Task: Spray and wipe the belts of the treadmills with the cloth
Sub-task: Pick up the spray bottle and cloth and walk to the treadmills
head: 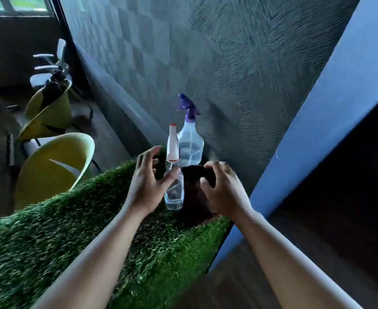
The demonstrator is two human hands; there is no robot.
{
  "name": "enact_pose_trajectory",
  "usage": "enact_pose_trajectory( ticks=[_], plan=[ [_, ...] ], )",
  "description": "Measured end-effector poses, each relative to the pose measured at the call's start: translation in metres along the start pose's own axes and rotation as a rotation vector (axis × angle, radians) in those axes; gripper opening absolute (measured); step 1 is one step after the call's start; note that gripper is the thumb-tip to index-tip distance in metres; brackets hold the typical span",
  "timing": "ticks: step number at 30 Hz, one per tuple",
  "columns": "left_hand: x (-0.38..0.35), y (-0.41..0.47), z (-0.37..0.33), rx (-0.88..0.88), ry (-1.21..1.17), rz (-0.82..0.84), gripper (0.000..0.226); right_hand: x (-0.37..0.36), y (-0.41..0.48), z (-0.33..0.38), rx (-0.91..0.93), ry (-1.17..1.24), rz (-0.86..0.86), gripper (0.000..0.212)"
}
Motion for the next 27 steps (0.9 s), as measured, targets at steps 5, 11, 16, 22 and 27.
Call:
enact_pose_trajectory(
  ticks=[5, 11, 16, 22, 27],
  plan=[
    [-0.022, 0.030, -0.002, -0.020, -0.066, 0.115, 0.100, -0.026, 0.017, -0.017, -0.112, -0.002, 0.002, 0.041],
    [-0.034, 0.046, -0.013, -0.023, -0.188, 0.094, 0.072, -0.053, 0.026, -0.037, -0.180, 0.023, 0.036, 0.045],
    [-0.031, 0.051, -0.009, -0.009, -0.260, 0.038, 0.044, -0.065, 0.031, -0.044, -0.204, 0.017, 0.067, 0.049],
    [-0.017, 0.060, -0.009, -0.010, -0.448, 0.084, 0.049, -0.083, 0.035, -0.048, -0.212, -0.029, 0.127, 0.055],
    [-0.009, 0.068, -0.001, -0.041, -0.506, 0.162, 0.052, -0.092, 0.036, -0.046, -0.212, -0.103, 0.199, 0.062]
  ],
)
Point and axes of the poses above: each hand's wrist, its own y-axis towards the middle knuckle, its own x-axis out of the back of the hand, z = x × y, the point moved 9 cm from there along y, towards the middle knuckle, and after that the axes turned 13 degrees about y, right-handed, at the moved point
